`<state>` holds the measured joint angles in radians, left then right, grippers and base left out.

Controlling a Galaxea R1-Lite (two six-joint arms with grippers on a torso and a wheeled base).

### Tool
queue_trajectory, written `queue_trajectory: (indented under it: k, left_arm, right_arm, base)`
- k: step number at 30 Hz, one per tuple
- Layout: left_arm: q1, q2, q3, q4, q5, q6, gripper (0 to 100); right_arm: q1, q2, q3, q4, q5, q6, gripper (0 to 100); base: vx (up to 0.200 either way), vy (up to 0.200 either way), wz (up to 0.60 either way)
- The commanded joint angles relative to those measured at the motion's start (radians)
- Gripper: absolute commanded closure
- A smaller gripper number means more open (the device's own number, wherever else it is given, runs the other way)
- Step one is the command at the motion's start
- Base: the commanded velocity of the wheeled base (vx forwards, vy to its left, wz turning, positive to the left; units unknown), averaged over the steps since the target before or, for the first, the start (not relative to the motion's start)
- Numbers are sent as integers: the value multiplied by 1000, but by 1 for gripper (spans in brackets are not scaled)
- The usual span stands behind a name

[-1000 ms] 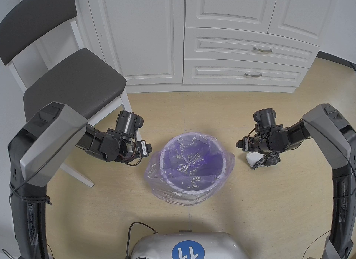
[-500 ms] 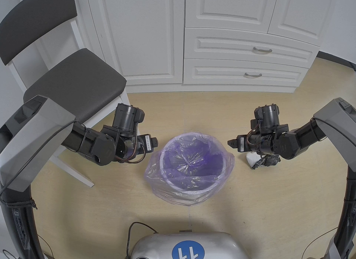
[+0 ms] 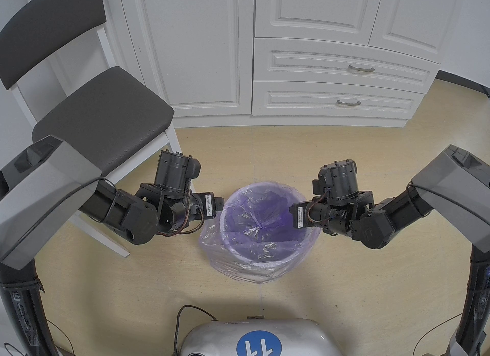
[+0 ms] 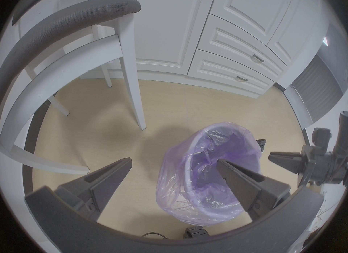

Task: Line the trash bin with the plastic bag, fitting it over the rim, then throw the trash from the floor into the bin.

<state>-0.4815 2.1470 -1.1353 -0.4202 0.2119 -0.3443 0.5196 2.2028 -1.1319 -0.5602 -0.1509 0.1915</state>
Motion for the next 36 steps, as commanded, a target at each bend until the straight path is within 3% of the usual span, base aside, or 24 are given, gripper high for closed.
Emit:
queue_trajectory:
  k: [1,8,13,17,22,25,36]
  left_arm:
    - [-3,-4,5,-2,0,-1,0]
    - [-3,-3,5,-2,0,-1,0]
    - [-11,-6,8,-2,1,-1,0]
    - [-23,-22,25,-11,1,1,0]
    - [-28,-27,46,-52,1,5,0]
    - [-28,-26,51,-65,1,4,0]
    - [-26,-18,49,-66,1,2,0]
  right_arm:
    - [27,60,-28,-4,1,31,100]
    - [77,129,-72,2,1,106,100]
    - [105,152,-68,28,1,103,100]
    - [120,103,-42,158,22,86,100]
    - [140,46,4,270,120,49,100]
    - [142,46,23,278,152,22,100]
    - [143,121,9,278,155,17,100]
  base:
    - [0,0,0]
    - [0,0,0]
    - [0,0,0]
    - [0,0,0]
    - [0,0,0]
    - [0,0,0]
    - [0,0,0]
